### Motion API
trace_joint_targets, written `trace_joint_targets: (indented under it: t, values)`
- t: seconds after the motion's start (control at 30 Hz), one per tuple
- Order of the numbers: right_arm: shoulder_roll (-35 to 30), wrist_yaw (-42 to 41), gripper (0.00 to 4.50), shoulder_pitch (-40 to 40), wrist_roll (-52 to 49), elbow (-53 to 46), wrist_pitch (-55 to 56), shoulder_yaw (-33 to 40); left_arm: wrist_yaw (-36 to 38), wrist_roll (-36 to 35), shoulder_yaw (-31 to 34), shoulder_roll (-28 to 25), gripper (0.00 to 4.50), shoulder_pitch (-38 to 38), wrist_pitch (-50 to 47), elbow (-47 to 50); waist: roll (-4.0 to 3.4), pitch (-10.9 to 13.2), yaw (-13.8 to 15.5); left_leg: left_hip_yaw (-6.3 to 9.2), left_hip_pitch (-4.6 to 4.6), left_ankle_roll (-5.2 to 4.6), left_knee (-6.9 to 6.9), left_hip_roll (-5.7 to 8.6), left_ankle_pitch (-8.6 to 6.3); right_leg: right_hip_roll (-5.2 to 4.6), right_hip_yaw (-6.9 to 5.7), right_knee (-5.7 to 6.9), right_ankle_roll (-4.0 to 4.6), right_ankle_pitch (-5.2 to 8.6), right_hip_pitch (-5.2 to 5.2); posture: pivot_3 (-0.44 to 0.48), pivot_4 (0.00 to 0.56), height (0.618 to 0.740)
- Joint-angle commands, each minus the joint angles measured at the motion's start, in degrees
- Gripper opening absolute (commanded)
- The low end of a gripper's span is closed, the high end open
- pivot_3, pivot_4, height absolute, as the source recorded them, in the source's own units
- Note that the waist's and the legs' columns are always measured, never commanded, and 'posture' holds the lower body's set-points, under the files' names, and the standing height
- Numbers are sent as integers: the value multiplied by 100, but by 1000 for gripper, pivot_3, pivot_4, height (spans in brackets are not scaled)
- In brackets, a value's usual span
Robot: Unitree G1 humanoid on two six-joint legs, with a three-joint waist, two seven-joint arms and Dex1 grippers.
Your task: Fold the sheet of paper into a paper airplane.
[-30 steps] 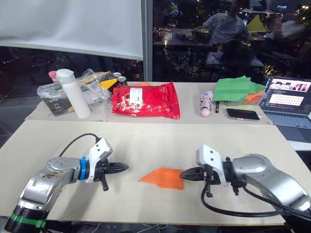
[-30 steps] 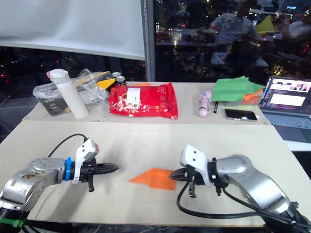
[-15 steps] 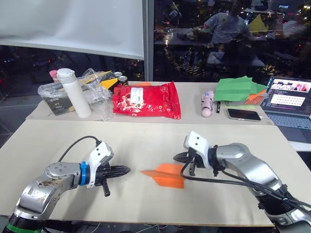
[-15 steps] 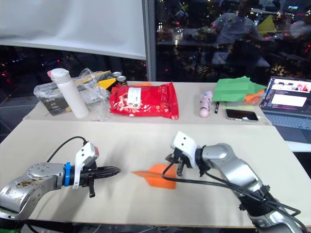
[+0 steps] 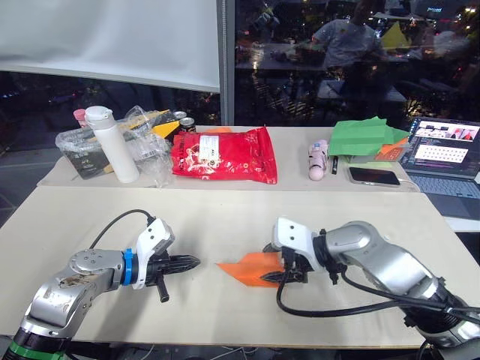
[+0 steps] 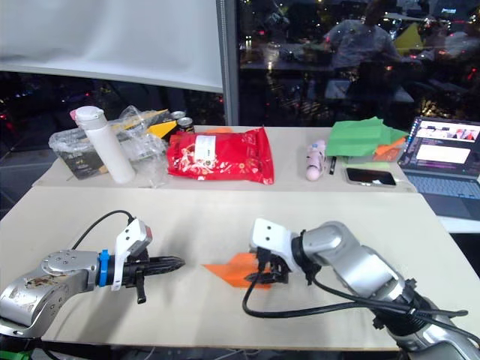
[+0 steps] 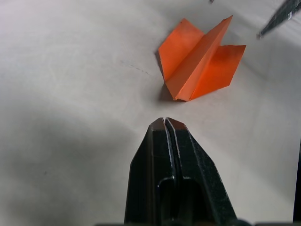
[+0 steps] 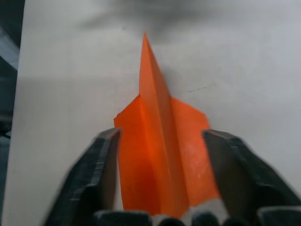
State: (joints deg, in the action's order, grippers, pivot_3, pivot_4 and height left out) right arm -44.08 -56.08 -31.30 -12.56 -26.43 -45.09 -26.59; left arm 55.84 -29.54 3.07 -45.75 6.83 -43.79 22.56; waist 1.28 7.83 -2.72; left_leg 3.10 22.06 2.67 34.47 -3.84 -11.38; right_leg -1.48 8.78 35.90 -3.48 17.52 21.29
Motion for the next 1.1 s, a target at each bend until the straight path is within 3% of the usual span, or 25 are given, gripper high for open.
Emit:
trace_joint_targets:
  t: [0.03, 0.13, 0.17, 0.33, 0.47, 0.6, 0.7, 0.87, 1.1]
  values:
    - [53, -58, 3179, -199, 513, 286, 593, -347, 32, -62, -19, -72, 0, 34, 85, 162, 0, 0, 0, -1, 0, 0, 1, 0, 0, 0, 0, 0, 0, 0, -1, 0, 150, 712]
    - [149, -146, 3179, -266, 905, 755, 1108, -659, 99, -56, -98, -101, 0, 3, 103, 197, 0, 0, 0, -1, -1, 0, 1, 0, 0, 0, 0, 0, 0, 0, -1, 0, 150, 712]
    - [274, -140, 2938, -303, 900, 903, 1153, -638, 105, -42, -121, -108, 0, 11, 115, 194, 0, 0, -1, -1, -2, 0, 1, -1, 0, 1, 0, 1, -1, -1, -1, 0, 150, 712]
    - [444, -298, 1291, -304, 881, 1122, 1169, -435, 85, -35, -153, -105, 0, 93, 133, 127, 0, 0, 4, 0, 0, 0, 1, 0, 0, 1, -1, 6, -32, -20, -2, 0, 150, 712]
    - [394, -278, 31, 38, 484, 922, 880, 152, 108, -21, -210, -96, 0, 93, 157, 122, 0, 0, 22, 0, 0, 0, 2, 0, 0, 1, -1, 5, -32, -19, -3, 0, 150, 712]
    - [137, -114, 31, 471, -28, 740, 512, 1354, 161, -7, -327, -48, 0, 125, 201, 73, 0, 0, 34, 1, 5, 0, 4, 3, 0, 0, -1, 4, -30, -19, -6, 0, 150, 712]
    - [-159, 75, 31, 584, -91, 1163, 487, 2081, 182, 39, -480, 30, 0, 250, 281, -64, -1, 0, 26, 0, 3, 0, 6, 2, 0, 0, 0, 4, -30, -19, -10, 0, 150, 712]
    - [-470, 1297, 31, -234, 318, 3444, 364, 3135, 239, 184, -827, 179, 0, 566, 456, -366, -9, 4, 12, -5, 2, -1, 24, 5, 0, -2, 3, 4, 12, -8, -11, 0, 150, 712]
    - [-372, 2596, 31, -1395, 781, 5799, 845, 3429, 226, 185, -958, 292, 0, 714, 486, -433, -18, 0, -77, -9, 9, -7, -2, 3, 3, 2, 7, 4, -21, -34, -20, 0, 150, 712]
